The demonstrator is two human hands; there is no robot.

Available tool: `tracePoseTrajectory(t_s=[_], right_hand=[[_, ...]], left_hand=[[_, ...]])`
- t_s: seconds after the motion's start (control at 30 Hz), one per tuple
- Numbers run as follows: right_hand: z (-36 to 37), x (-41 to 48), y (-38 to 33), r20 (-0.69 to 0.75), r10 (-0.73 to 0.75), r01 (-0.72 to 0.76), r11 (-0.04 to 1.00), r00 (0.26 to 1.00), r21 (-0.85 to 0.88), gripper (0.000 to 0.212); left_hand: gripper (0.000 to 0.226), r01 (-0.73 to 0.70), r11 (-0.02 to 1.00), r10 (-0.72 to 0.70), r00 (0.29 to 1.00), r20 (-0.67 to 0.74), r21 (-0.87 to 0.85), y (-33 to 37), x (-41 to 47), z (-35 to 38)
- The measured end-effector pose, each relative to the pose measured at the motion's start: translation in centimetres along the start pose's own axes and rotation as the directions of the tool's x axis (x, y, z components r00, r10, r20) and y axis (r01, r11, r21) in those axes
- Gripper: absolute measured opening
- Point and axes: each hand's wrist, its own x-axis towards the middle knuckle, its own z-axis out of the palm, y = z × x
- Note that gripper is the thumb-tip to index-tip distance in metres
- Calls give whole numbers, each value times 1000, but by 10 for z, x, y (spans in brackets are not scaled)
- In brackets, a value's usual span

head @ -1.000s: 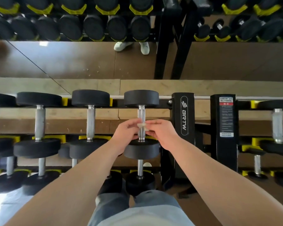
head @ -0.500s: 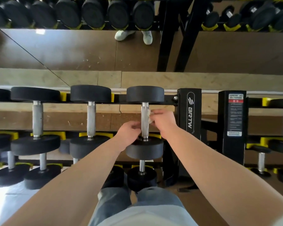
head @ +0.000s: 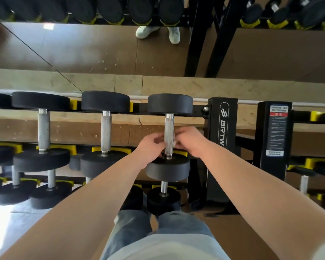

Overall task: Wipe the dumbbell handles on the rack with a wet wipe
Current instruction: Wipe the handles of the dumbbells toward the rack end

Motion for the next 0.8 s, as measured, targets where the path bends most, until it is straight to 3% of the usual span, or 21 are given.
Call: tracePoseTrajectory(t_s=[0.07, 0.13, 0.17, 0.23, 0.3, 0.33, 0.37, 0.43, 0.5, 0.57, 0.6, 0.67, 0.73, 0.8], right_hand=[[-4, 12, -11, -51, -78, 89, 953, 996, 289, 30], [-8, 16, -16, -8, -135, 131, 942, 991, 309, 28], [-10, 16, -14, 52, -120, 105, 966, 991, 238, 27], [-11, 10, -4, 189, -11, 28, 996, 982, -87, 26], [-11, 5, 5, 268, 92, 27, 913, 959, -408, 24], [-10, 4, 6, 283, 109, 26, 900, 953, -435, 24], [-10, 4, 6, 301, 114, 7, 928, 947, -372, 25], [-10, 9, 1, 309, 57, -44, 998, 950, -48, 29], [-11, 19, -8, 173, -72, 5, 933, 982, 359, 31], [-10, 27, -12, 64, -127, 76, 855, 990, 512, 30], [-9, 27, -11, 85, -136, 84, 891, 987, 447, 30], [-9, 22, 0, 207, -75, 45, 988, 975, 147, 32], [-9, 18, 14, 308, 27, 25, 986, 951, -163, 32], [-9, 18, 18, 327, 66, 28, 961, 943, -276, 31]], left_hand=[[51, -10, 1000, 10, 1000, -1, -17, 0, 1, -1], [52, -11, 999, 11, 1000, -7, -39, 1, 1, -1], [51, -6, 998, 5, 1000, -14, -65, 1, 2, -2], [50, 8, 992, -11, 1000, -28, -122, 0, 3, -3], [48, 17, 990, -20, 999, -26, -138, -2, 4, -3], [47, 21, 991, -24, 1000, -18, -131, -3, 3, -2], [47, 26, 992, -27, 1000, -11, -124, -5, 3, -1], [46, 42, 990, -44, 999, -10, -136, -6, 4, -1], [46, 77, 979, -83, 996, -28, -190, -7, 6, -2], [47, 98, 968, -110, 993, -38, -233, -8, 6, -2], [47, 99, 967, -111, 993, -38, -234, -10, 6, -2], [46, 93, 970, -104, 994, -36, -224, -12, 5, -1], [44, 94, 970, -104, 994, -31, -226, -14, 6, 0], [43, 106, 969, -113, 993, -17, -223, -15, 8, -1]])
